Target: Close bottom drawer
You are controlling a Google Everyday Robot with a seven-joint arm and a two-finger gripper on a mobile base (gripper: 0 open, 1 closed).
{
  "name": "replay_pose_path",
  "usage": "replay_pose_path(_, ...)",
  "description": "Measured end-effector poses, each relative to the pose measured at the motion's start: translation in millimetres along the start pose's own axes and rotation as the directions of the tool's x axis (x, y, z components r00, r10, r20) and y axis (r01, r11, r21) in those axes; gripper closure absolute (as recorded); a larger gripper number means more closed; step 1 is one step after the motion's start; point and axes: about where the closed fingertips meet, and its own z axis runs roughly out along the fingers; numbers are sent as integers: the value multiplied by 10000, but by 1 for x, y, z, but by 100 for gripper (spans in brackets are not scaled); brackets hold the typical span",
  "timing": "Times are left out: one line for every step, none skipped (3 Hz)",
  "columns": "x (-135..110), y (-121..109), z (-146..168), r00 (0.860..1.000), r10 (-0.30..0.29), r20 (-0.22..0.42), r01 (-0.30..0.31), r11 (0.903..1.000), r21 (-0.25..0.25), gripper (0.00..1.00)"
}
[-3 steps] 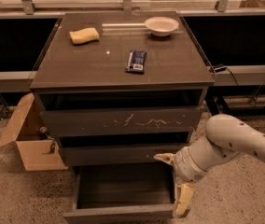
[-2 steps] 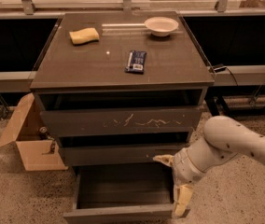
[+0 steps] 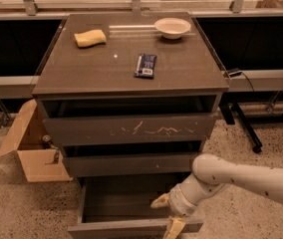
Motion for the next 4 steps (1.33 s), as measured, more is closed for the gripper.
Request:
replay_pose_path(31,-1,56,9987,243,439,-230,9993,-309,50)
replay_pose_path(62,-2,102,9907,728,1153,-691,9970,-359,73)
replay_pose_path(96,-5,146,9766,1381,1650,-1286,9894,-674,96)
replay_pose_path(98,-1,158,9721,1530,1777,-1406,9868,-806,100)
